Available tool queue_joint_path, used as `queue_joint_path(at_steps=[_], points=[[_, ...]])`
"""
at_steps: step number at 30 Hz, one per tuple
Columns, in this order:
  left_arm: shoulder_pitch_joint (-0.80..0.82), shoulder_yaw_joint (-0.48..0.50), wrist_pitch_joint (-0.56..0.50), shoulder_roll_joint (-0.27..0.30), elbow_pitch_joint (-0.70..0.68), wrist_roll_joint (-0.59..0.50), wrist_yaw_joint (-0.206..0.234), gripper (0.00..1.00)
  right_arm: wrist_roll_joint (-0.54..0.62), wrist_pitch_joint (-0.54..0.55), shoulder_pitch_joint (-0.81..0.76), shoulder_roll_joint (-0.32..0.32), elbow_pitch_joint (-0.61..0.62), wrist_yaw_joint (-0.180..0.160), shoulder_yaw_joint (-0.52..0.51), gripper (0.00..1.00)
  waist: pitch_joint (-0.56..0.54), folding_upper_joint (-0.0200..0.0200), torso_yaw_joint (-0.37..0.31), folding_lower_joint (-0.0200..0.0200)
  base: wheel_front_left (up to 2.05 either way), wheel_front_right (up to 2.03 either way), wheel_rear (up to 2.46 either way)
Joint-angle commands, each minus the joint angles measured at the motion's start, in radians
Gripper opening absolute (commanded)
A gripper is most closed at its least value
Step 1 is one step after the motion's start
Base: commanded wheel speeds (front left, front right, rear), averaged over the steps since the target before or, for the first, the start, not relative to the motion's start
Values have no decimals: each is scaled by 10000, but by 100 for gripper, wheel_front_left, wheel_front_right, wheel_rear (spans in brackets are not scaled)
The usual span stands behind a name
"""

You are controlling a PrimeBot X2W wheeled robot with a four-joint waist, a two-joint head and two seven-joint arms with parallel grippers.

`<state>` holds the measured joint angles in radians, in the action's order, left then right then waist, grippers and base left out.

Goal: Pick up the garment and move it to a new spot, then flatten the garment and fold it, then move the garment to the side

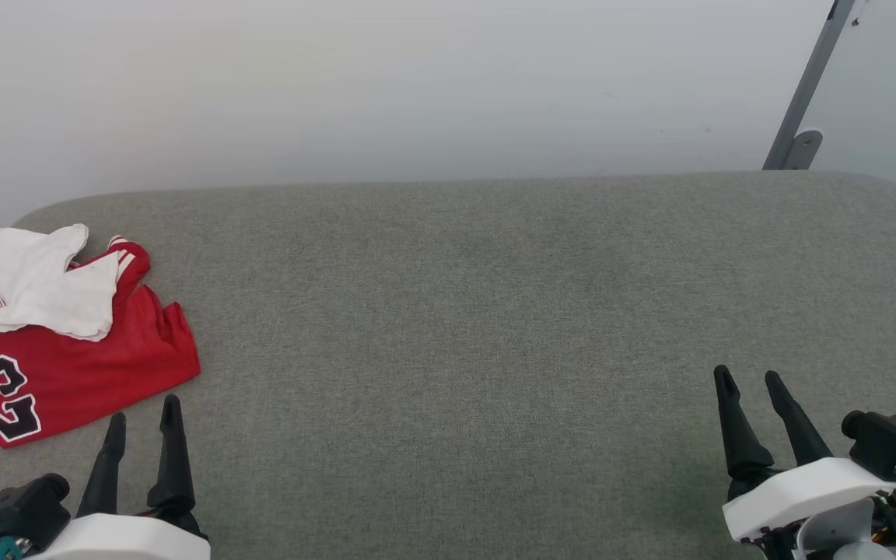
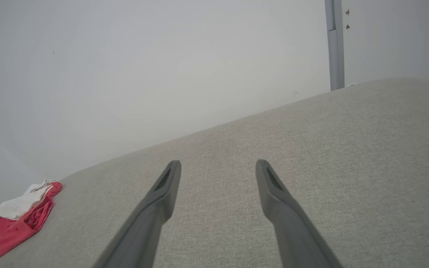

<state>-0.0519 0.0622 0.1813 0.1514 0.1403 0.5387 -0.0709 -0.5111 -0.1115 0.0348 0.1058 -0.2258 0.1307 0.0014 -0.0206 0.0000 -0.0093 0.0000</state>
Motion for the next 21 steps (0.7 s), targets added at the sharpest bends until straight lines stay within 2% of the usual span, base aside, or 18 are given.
queue_joint_path(at_steps=[1,21], points=[[-69,44,97,10,-95,-306,-58,100,254,-99,39,62,113,0,41,100,-3,0,-1,0,0,0,0],[-197,101,525,-12,-85,-1845,-304,100,1842,-440,-3,150,150,0,241,100,-53,0,-46,0,0,0,0]])
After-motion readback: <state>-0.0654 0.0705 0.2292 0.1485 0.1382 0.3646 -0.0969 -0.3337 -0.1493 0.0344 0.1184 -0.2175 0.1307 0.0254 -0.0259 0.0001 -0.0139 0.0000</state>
